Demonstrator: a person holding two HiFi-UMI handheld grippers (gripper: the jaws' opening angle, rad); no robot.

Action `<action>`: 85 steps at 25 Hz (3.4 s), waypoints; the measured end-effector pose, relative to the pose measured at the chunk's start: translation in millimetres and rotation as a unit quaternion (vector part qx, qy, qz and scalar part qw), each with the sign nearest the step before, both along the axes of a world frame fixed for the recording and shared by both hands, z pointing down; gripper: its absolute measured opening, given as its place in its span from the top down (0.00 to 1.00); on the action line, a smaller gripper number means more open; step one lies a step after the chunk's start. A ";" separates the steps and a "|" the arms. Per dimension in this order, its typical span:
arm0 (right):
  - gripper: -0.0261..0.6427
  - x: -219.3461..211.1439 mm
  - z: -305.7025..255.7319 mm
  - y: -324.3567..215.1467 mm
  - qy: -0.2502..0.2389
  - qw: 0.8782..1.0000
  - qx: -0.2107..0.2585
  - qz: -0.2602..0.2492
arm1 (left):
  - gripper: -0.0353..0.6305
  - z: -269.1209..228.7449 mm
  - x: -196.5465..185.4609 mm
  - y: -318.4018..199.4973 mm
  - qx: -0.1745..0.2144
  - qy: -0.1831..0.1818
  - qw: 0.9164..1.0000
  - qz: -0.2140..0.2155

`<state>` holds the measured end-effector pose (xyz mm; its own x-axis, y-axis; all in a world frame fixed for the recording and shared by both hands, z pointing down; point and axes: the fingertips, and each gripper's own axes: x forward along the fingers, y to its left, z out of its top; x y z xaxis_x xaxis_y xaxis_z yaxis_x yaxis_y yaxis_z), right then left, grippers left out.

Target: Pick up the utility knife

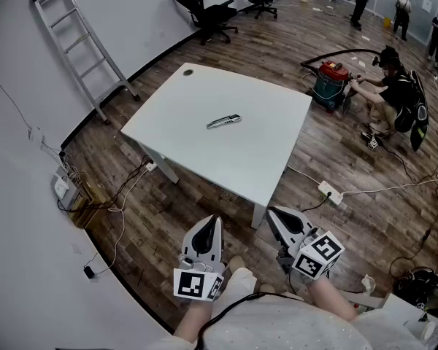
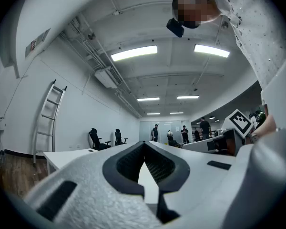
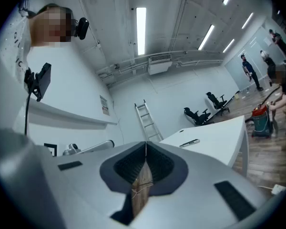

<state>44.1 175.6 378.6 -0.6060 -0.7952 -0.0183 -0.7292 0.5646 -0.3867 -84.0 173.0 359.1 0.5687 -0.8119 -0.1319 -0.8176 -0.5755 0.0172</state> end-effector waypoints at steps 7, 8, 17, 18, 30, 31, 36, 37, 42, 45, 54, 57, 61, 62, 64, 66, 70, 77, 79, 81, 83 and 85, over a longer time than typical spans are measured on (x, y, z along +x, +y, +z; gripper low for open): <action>0.95 -29.2 -5.5 -59.5 0.009 1.000 0.002 0.005 | 0.94 -3.7 -29.6 -58.8 0.002 0.006 1.000 0.006; 0.95 -33.2 -6.3 -65.6 0.010 1.000 0.003 0.006 | 0.94 -3.1 -33.4 -65.1 0.001 0.007 1.000 0.007; 0.95 -41.1 1.0 -93.7 0.009 0.999 -0.007 0.030 | 0.94 6.5 -44.3 -101.8 -0.008 0.009 1.000 0.025; 0.95 -39.8 1.5 -95.3 0.009 0.999 -0.008 0.032 | 0.94 6.4 -43.1 -104.3 -0.009 0.009 1.000 0.026; 0.95 -17.5 4.7 -143.4 0.004 1.000 -0.016 0.010 | 0.94 10.4 -21.1 -144.5 -0.017 0.007 1.000 -0.002; 0.95 -17.6 3.1 -149.0 0.007 1.000 -0.012 0.006 | 0.94 10.9 -18.2 -148.9 -0.017 0.005 1.000 -0.005; 0.95 -18.7 -4.5 -174.3 0.019 1.000 0.011 -0.020 | 0.94 9.8 0.5 -171.8 -0.013 0.008 1.000 -0.025; 0.95 -16.7 -5.3 -178.4 0.019 0.999 0.013 -0.025 | 0.94 9.4 5.9 -175.2 -0.011 0.006 1.000 -0.026; 0.95 -9.6 -2.7 -194.0 0.030 0.998 0.024 -0.055 | 0.94 14.4 21.1 -187.5 -0.012 0.006 0.999 -0.035; 0.95 -10.9 3.3 -201.0 0.045 0.995 0.032 -0.085 | 0.94 20.6 25.3 -194.1 -0.015 0.005 0.999 -0.043; 0.95 -37.0 20.8 -237.9 0.092 0.976 0.035 -0.195 | 0.94 44.4 30.4 -225.3 -0.032 0.005 0.999 -0.026; 0.95 -44.3 25.3 -262.3 0.107 0.973 0.040 -0.199 | 0.94 52.7 25.3 -245.9 -0.034 0.005 0.999 -0.019; 0.95 -50.6 38.2 -297.3 0.125 0.971 0.028 -0.201 | 0.94 55.6 15.5 -276.6 -0.041 0.008 0.999 -0.016; 0.95 -51.5 44.4 -305.5 0.133 0.968 0.021 -0.210 | 0.94 55.3 14.8 -284.5 -0.041 0.008 0.999 -0.015; 0.95 -52.4 60.7 -320.4 0.159 0.959 0.009 -0.235 | 0.94 55.2 16.5 -297.8 -0.039 0.005 0.999 -0.011; 0.95 -53.1 78.4 -336.4 0.200 0.945 0.006 -0.260 | 0.94 56.1 18.5 -309.6 -0.035 0.003 0.999 -0.005; 0.94 -56.5 107.9 -370.8 0.287 0.906 0.005 -0.312 | 0.94 65.7 21.3 -331.0 -0.037 0.008 0.999 0.007; 0.76 -71.2 143.0 -419.5 0.390 0.833 -0.005 -0.392 | 0.94 77.6 29.6 -358.4 -0.048 0.012 0.999 0.018; 0.74 -73.8 156.3 -433.9 0.407 0.820 -0.013 -0.403 | 0.94 82.9 34.7 -361.2 -0.062 0.024 0.998 0.024; 0.73 -77.1 169.4 -445.0 0.422 0.805 -0.022 -0.417 | 0.94 89.5 37.3 -363.9 -0.068 0.020 0.997 0.028; 0.72 -78.3 182.7 -454.2 0.446 0.783 -0.027 -0.432 | 0.94 94.4 38.9 -367.0 -0.068 0.017 0.997 0.031; 0.71 -79.1 196.0 -461.1 0.474 0.757 -0.029 -0.449 | 0.94 98.7 40.5 -370.2 -0.068 0.017 0.997 0.033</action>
<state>-35.1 -285.5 574.6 -0.6218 -0.0371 0.7823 -0.0268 0.9993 0.0261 -43.5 -197.2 457.7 0.6192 -0.7840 -0.0437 -0.7752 -0.6192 0.1251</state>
